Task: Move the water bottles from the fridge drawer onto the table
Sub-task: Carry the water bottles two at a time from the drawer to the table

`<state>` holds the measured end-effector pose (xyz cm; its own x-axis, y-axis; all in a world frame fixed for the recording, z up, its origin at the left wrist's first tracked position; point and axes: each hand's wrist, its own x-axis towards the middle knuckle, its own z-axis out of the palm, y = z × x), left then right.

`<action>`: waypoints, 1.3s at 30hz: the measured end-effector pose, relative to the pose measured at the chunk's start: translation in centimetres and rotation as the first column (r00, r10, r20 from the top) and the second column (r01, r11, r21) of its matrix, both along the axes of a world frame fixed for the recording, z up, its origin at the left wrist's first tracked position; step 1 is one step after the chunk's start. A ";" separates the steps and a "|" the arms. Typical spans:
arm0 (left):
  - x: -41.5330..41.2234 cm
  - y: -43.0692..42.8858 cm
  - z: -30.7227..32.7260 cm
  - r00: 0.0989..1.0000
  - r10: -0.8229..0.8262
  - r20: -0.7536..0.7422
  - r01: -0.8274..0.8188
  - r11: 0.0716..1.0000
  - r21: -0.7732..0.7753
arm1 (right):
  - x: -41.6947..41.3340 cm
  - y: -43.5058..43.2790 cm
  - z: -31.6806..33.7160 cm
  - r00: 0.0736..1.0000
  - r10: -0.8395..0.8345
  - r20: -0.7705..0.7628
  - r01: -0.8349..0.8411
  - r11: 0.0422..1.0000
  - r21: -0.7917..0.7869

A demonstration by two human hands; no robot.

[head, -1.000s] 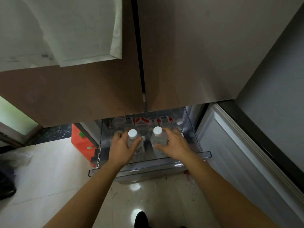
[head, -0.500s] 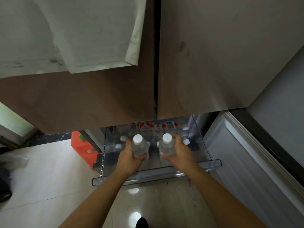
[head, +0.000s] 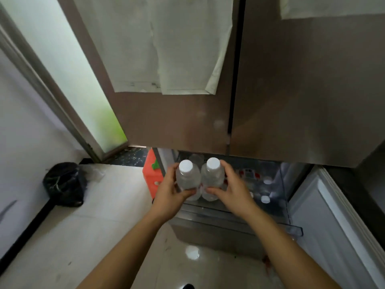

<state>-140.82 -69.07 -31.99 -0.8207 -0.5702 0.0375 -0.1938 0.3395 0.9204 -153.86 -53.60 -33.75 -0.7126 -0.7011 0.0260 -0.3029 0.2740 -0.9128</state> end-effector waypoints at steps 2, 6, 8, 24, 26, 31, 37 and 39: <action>2.2 1.0 1.8 0.994 0.096 -0.050 -0.097 0.995 -0.021 | 1.3 -0.4 1.3 0.998 0.055 -0.025 -0.057 0.995 -0.084; 7.5 2.0 5.1 0.948 0.261 -0.182 -0.263 0.965 0.012 | 4.8 -1.8 4.1 0.983 0.184 -0.009 -0.182 0.962 -0.205; 10.6 2.1 6.8 0.925 0.311 -0.219 -0.318 0.948 0.001 | 7.2 -2.8 5.8 0.966 0.257 -0.003 -0.251 0.939 -0.235; 52.9 -0.4 10.3 0.597 0.766 -0.239 -0.788 0.616 0.004 | 45.9 -15.1 10.3 0.697 0.670 -0.255 -0.717 0.658 -0.231; 59.9 -0.6 10.3 0.529 0.812 -0.248 -0.838 0.546 0.000 | 52.8 -16.5 10.8 0.633 0.721 -0.280 -0.774 0.600 -0.203; 72.8 -1.2 10.4 0.387 0.886 -0.254 -0.918 0.397 -0.015 | 65.2 -20.1 9.9 0.501 0.819 -0.279 -0.865 0.474 -0.164; 84.0 -3.2 9.6 0.228 0.939 -0.259 -0.973 0.231 -0.022 | 76.2 -25.6 9.3 0.408 0.879 -0.245 -0.911 0.372 -0.181; 86.9 -4.6 9.0 0.191 0.948 -0.255 -0.981 0.190 -0.027 | 79.3 -28.2 8.8 0.392 0.887 -0.244 -0.917 0.356 -0.178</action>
